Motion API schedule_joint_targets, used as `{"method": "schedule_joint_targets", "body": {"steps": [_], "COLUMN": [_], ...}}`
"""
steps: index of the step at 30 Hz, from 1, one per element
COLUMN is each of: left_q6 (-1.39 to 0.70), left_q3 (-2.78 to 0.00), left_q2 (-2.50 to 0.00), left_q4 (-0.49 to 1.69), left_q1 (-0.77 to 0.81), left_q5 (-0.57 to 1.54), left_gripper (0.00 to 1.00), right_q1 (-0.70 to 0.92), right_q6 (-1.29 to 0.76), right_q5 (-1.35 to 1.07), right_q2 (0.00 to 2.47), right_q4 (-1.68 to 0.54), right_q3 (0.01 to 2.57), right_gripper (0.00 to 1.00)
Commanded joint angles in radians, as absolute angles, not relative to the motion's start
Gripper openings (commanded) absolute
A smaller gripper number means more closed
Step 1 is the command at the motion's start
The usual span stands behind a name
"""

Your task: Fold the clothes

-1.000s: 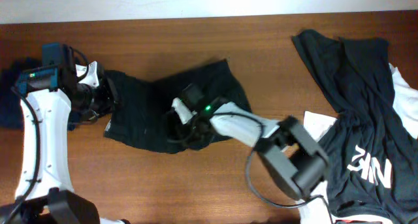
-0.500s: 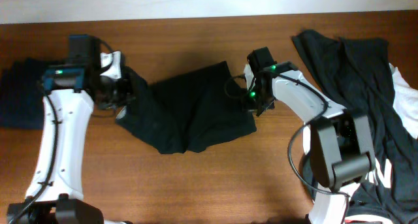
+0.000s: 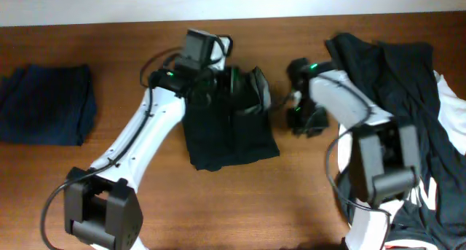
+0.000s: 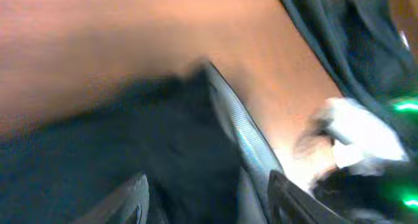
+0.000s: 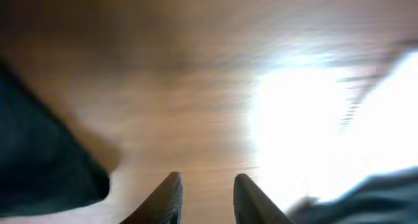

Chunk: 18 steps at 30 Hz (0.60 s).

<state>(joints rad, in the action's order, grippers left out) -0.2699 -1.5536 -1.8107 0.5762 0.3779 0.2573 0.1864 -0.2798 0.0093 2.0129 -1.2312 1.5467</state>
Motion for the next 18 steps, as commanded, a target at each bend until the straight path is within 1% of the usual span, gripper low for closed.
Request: {"method": "schedule_joint_targets", "body": {"steps": [1,2,3,5,7,9,11,13,14,16,17,18], "left_q6": [-0.235,-0.214,-0.204,-0.204,-0.204,-0.205,-0.205,-0.204,-0.205,-0.205,-0.205,-0.213], "left_q3": [-1.579,-1.579,-1.579,-1.579,-1.579,-1.579,-1.579,-1.579,-1.579,-1.579,-1.579,-1.579], "left_q2": [-1.848,-1.875,-1.934,-2.046,-2.128,-2.200,-2.229,-2.231,-2.231,-2.231,-2.231,-2.231], "left_q4": [0.507,0.478,0.438,0.404,0.401,0.422,0.481,0.589,0.669,0.836,0.966,1.058], "left_q1": [0.278,0.262,0.244,0.211,0.193,0.175,0.153,0.146,0.146,0.141,0.141,0.141], "left_q5": [0.149,0.148,0.148,0.150,0.149,0.149,0.149,0.149,0.148,0.149,0.149,0.163], "left_gripper": [0.58,0.58,0.58,0.58,0.58,0.58,0.58,0.58,0.58,0.58,0.54,0.38], "right_q1": [0.097,0.098,0.108,0.170,0.238,0.302,0.365,0.412,0.425,0.423,0.416,0.401], "right_q6": [-0.252,-0.184,-0.102,0.018,0.049,0.049,0.048,0.048,0.048,0.033,-0.032,-0.096], "right_q5": [-0.023,-0.134,-0.315,-0.616,-0.757,-0.802,-0.801,-0.761,-0.710,-0.533,-0.348,-0.208], "right_q2": [1.861,1.825,1.787,1.774,1.774,1.774,1.789,1.864,1.925,2.015,2.057,2.067], "right_q4": [-1.288,-1.289,-1.287,-1.286,-1.223,-1.137,-1.069,-1.056,-1.063,-1.109,-1.115,-1.114], "right_q3": [1.667,1.676,1.676,1.676,1.676,1.675,1.665,1.647,1.629,1.613,1.613,1.613], "right_gripper": [0.30,0.30,0.30,0.30,0.30,0.30,0.31,0.32,0.31,0.32,0.31,0.31]}}
